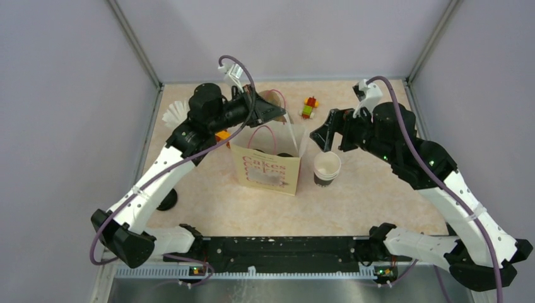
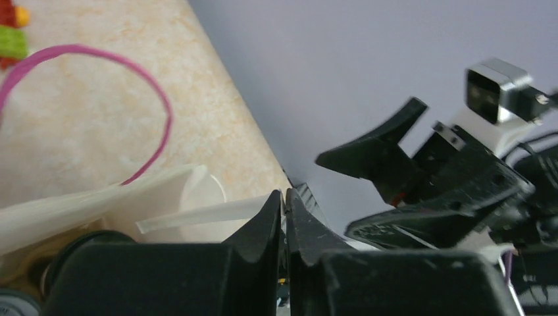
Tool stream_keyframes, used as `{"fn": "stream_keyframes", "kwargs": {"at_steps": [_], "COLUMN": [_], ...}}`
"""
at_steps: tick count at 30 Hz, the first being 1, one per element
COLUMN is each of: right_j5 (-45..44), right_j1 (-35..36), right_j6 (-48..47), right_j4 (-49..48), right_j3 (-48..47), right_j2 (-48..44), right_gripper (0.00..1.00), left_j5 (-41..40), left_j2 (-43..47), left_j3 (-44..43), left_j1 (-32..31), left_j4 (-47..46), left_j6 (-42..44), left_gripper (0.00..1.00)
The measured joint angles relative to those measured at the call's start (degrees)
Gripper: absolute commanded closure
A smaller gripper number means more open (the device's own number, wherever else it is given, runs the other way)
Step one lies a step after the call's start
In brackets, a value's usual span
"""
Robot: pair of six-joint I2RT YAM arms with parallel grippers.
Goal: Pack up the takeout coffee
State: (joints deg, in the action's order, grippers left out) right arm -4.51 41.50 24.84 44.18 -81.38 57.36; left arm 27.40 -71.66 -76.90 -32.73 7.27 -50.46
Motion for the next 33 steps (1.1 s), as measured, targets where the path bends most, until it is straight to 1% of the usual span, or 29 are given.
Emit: {"fn": "stream_keyframes", "kwargs": {"at_steps": [4, 5, 6, 7, 9, 12, 14, 16, 17, 18, 20, 22, 24, 27, 28, 29, 31, 33], "right_j5": [-0.5, -0.5, -0.6, -0.6, -0.6, -0.6, -0.4, -0.2, 0.0, 0.1, 0.5, 0.6, 0.8, 0.9, 0.9, 0.8, 0.6, 0.5], "right_j1": [0.0, 0.0, 0.0, 0.0, 0.0, 0.0, 0.0, 0.0, 0.0, 0.0, 0.0, 0.0, 0.0, 0.0, 0.0, 0.0, 0.0, 0.0], "right_j6": [-0.4, -0.4, -0.4, -0.4, -0.4, -0.4, -0.4, -0.4, -0.4, -0.4, -0.4, -0.3, -0.3, -0.3, -0.3, -0.4, -0.4, -0.4], "right_j4": [0.0, 0.0, 0.0, 0.0, 0.0, 0.0, 0.0, 0.0, 0.0, 0.0, -0.1, -0.1, 0.0, -0.1, 0.0, 0.0, 0.1, 0.4], "right_j3": [0.0, 0.0, 0.0, 0.0, 0.0, 0.0, 0.0, 0.0, 0.0, 0.0, 0.0, 0.1, 0.4, 1.2, 1.3, 1.7, 2.9, 3.4], "right_j2": [-0.3, -0.3, -0.3, -0.3, -0.3, -0.3, -0.3, -0.2, -0.2, -0.2, -0.1, 0.0, 0.0, 0.0, 0.0, -0.1, -0.7, -1.1], "right_gripper": [0.08, 0.08, 0.08, 0.08, 0.08, 0.08, 0.08, 0.08, 0.08, 0.08, 0.08, 0.08, 0.08, 0.08, 0.08, 0.08, 0.08, 0.08], "left_j5": [-6.1, -7.9, -9.4, -11.2, -14.9, -21.0, -27.0, -31.9, -34.2, -35.4, -37.3, -39.1, -40.5, -40.7, -40.2, -39.7, -38.8, -38.6], "left_j2": [0.2, 0.2, 0.2, 0.1, -0.1, -1.7, -3.3, -4.2, -4.5, -4.7, -5.1, -5.2, -5.2, -5.1, -5.1, -5.1, -5.1, -5.0], "left_j3": [-0.2, -0.7, -1.2, -2.5, -6.6, -16.4, -23.4, -26.6, -27.3, -27.3, -26.3, -22.8, -18.6, -12.6, -11.3, -10.3, -9.4, -9.1], "left_j1": [0.0, 0.0, 0.0, 0.0, 0.2, 0.6, 1.2, 2.6, 4.3, 5.8, 11.0, 16.3, 19.9, 22.9, 23.9, 24.9, 26.9, 28.6], "left_j4": [7.9, 10.2, 12.2, 14.9, 20.2, 27.8, 32.7, 36.1, 38.2, 39.5, 42.4, 43.5, 44.0, 44.3, 44.3, 44.3, 44.1, 43.5], "left_j6": [3.2, 4.2, 5.6, 6.9, 9.9, 15.1, 19.0, 21.7, 23.5, 24.4, 26.6, 28.7, 30.8, 32.4, 32.5, 32.5, 32.5, 32.1], "left_gripper": [0.36, 0.27, 0.21, 0.16, 0.11, 0.02, 0.01, 0.01, 0.01, 0.01, 0.01, 0.03, 0.08, 0.27, 0.31, 0.35, 0.45, 0.52]}}
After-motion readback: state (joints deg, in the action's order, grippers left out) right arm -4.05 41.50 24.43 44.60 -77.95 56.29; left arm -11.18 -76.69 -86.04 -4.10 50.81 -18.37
